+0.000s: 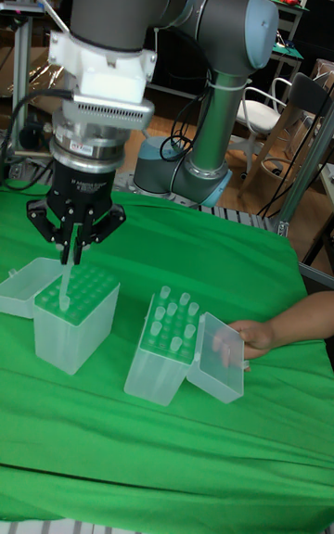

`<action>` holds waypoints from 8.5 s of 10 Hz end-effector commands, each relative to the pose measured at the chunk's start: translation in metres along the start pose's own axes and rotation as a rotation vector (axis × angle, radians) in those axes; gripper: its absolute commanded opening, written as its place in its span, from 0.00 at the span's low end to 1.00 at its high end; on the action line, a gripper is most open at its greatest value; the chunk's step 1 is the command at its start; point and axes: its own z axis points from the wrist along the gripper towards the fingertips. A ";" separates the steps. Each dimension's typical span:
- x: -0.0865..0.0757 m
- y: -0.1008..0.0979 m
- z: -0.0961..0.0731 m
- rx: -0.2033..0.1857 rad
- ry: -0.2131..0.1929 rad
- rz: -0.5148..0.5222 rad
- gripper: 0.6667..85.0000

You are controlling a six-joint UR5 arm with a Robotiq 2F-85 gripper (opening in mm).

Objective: Insert a large pipette tip into the holder for large pipette tips

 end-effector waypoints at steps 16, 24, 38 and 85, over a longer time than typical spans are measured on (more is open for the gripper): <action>0.009 0.066 -0.059 -0.032 -0.011 0.131 0.00; 0.028 0.009 -0.064 0.186 0.066 -0.083 0.00; -0.024 0.093 -0.073 0.057 -0.004 -0.106 0.00; -0.078 0.173 -0.035 0.004 -0.079 -0.117 0.00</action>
